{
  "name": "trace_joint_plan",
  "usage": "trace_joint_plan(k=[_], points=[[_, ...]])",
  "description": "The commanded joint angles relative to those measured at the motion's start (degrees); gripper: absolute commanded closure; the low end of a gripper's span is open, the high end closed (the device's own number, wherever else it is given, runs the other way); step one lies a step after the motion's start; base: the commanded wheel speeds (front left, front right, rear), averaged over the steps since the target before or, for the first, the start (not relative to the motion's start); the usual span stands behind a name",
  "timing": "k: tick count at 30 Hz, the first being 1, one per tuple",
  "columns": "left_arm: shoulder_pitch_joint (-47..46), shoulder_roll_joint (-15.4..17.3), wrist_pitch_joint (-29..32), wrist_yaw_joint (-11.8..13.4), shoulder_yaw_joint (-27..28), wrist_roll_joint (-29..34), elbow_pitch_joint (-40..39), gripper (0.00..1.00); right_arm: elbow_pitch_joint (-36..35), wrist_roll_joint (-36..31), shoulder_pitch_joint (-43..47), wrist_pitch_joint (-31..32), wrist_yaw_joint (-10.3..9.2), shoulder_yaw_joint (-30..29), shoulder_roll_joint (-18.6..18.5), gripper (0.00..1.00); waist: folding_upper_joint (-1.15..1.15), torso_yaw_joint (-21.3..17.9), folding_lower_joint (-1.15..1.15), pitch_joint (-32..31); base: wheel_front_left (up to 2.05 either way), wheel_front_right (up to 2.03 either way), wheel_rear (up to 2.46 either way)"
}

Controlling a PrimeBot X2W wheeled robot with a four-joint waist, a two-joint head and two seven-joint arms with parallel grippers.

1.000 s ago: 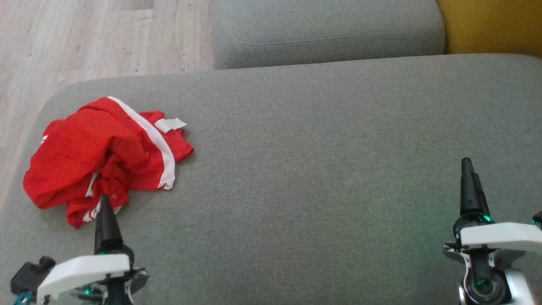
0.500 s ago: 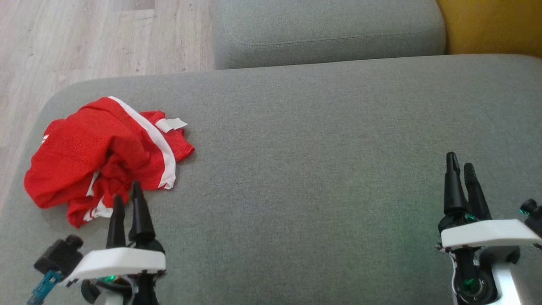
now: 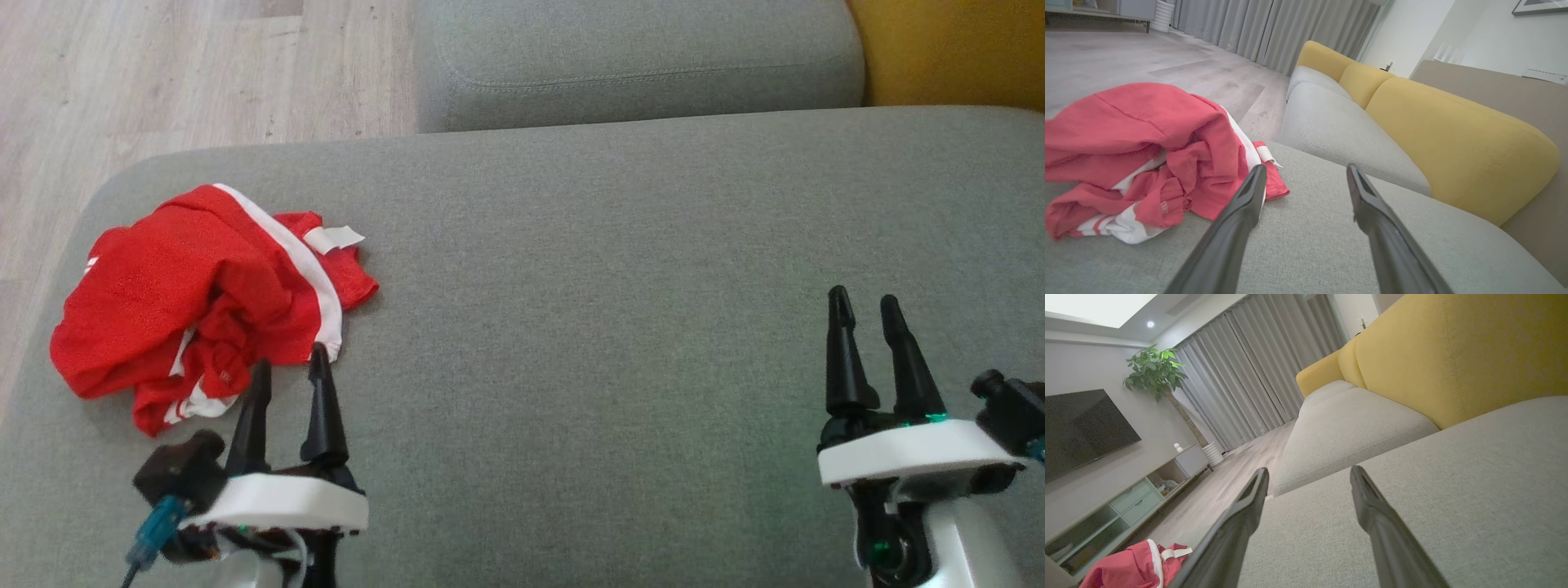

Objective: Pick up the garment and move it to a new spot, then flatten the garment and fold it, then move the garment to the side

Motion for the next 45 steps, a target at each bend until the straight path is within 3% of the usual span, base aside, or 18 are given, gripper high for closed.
trace_joint_plan(k=[1,27,32,37,45], points=[[-3.75,1.11,-1.02,0.66,-0.01,2.59,-1.53,0.0,-2.65,-2.94,-2.63,-1.14,-0.03,1.4,-0.42,0.0,0.0,-0.06,0.0,-0.01,0.0,0.0,0.0],[-8.41,7.35,-5.27,8.8,-14.13,22.49,-0.34,0.0,-4.93,-28.3,-2.99,-5.36,-0.04,3.93,-0.51,0.0,0.0,-0.78,0.0,0.02,0.0,0.0,0.0],[-8.58,6.52,-6.12,10.65,-14.57,21.9,-1.75,0.0,-5.4,-31.3,-2.66,-6.21,-0.04,4.1,-0.53,0.0,0.0,-0.61,0.0,0.01,0.0,0.0,0.0],[-7.14,5.52,-6.97,10.24,-12.47,19.48,-2.67,0.0,-3.95,-28.02,-1.98,-7.05,-0.04,3.3,-0.55,0.0,0.0,-0.48,0.0,-0.11,0.0,0.0,0.0],[-4.35,2.07,-8.33,5.1,-7.73,16.33,-0.33,0.0,-0.28,-24.56,-1.5,-8.4,-0.04,4.4,-0.58,0.0,0.0,-0.59,0.0,-0.29,0.0,0.0,0.0]])
